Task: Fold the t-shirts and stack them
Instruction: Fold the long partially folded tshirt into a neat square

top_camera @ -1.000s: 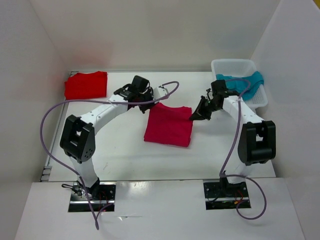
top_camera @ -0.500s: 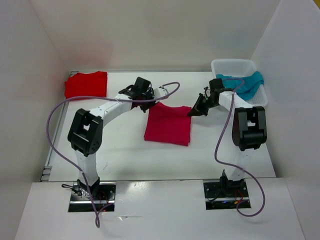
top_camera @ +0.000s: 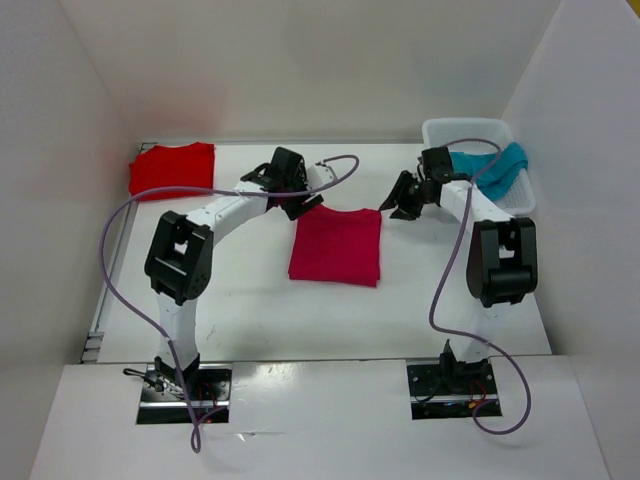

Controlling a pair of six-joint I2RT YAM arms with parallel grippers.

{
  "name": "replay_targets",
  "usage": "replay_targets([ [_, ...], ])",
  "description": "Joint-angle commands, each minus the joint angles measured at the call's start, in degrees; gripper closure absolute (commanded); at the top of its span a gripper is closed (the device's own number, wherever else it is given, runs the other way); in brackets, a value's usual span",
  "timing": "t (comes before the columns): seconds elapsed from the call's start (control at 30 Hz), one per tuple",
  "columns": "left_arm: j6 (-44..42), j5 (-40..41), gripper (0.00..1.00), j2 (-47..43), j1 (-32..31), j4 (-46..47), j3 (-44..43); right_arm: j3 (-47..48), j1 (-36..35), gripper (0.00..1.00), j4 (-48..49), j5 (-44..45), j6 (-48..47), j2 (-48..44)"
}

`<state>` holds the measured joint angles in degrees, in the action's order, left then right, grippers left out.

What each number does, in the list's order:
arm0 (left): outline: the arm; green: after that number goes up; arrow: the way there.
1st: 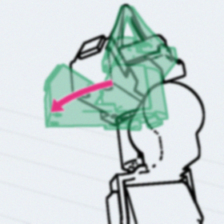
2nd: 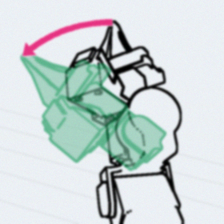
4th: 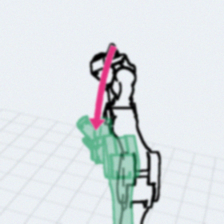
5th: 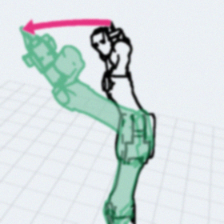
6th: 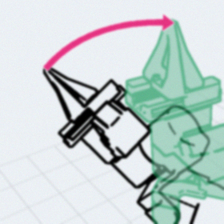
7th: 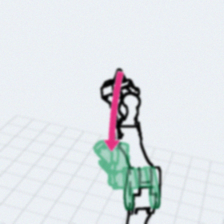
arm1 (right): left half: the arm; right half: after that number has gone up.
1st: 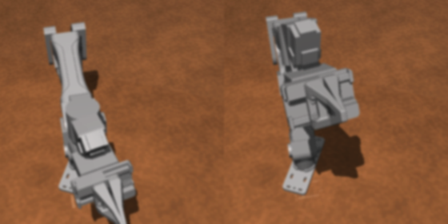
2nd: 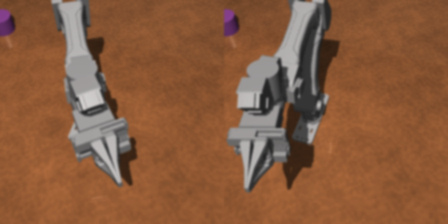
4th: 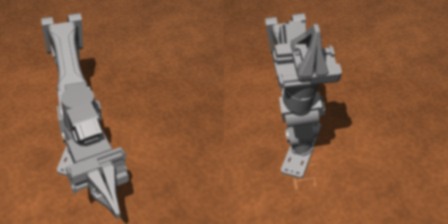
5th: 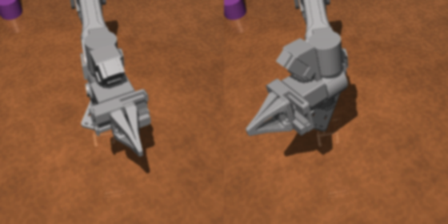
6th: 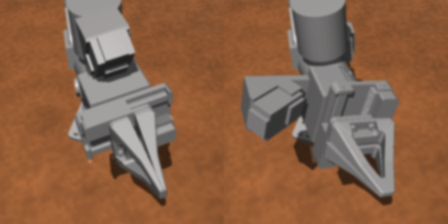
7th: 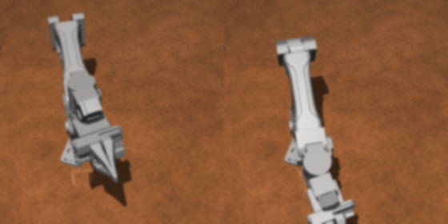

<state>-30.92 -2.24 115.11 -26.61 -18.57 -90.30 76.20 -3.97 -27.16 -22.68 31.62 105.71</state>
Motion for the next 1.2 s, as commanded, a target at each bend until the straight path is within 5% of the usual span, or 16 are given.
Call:
replay_targets([
  [0.0, 3.2, 1.4, 0.22, -2.3, 0.5, -3.9, -4.9, 1.6, -4.7, 0.57, 4.2, 5.9, -2.8, -7.7],
  [0.03, 3.2, 0.4, 0.22, -3.1, 0.5, -5.2, -4.9, 1.1, -5.3, 0.80, 3.5, 5.9, -3.3, -7.7],
  [0.1, 2.6, -1.8, 0.21, -4.6, 0.5, -9.8, -4.9, 0.4, -6.0, 1.00, 3.0, 5.3, -3.3, -4.0],
  [0.33, -1.8, -9.4, 0.21, -10.1, 2.8, -22.7, 0.6, 4.7, -8.0, 1.00, 1.3, 6.3, -2.8, 8.3],
  [0.67, -8.7, -14.8, 0.20, -15.4, 10.4, -39.9, -1.0, 4.2, -7.4, 1.00, 2.2, 14.1, -3.4, 6.7],
  [0.77, -12.3, -13.2, 0.18, -13.3, 13.5, -45.9, -4.6, 4.7, -7.4, 0.82, 2.2, 14.7, -3.9, 3.9],
  [0.9, -9.3, -11.8, 0.18, -7.2, 22.8, -45.4, -10.6, 4.7, -7.4, 0.69, 2.2, 15.2, -5.1, 0.2],
  [1.17, 0.9, -19.9, 0.00, -6.0, 13.1, -34.8, -12.8, 3.3, -8.0, 0.48, -0.9, 15.9, -5.1, -8.4],
])
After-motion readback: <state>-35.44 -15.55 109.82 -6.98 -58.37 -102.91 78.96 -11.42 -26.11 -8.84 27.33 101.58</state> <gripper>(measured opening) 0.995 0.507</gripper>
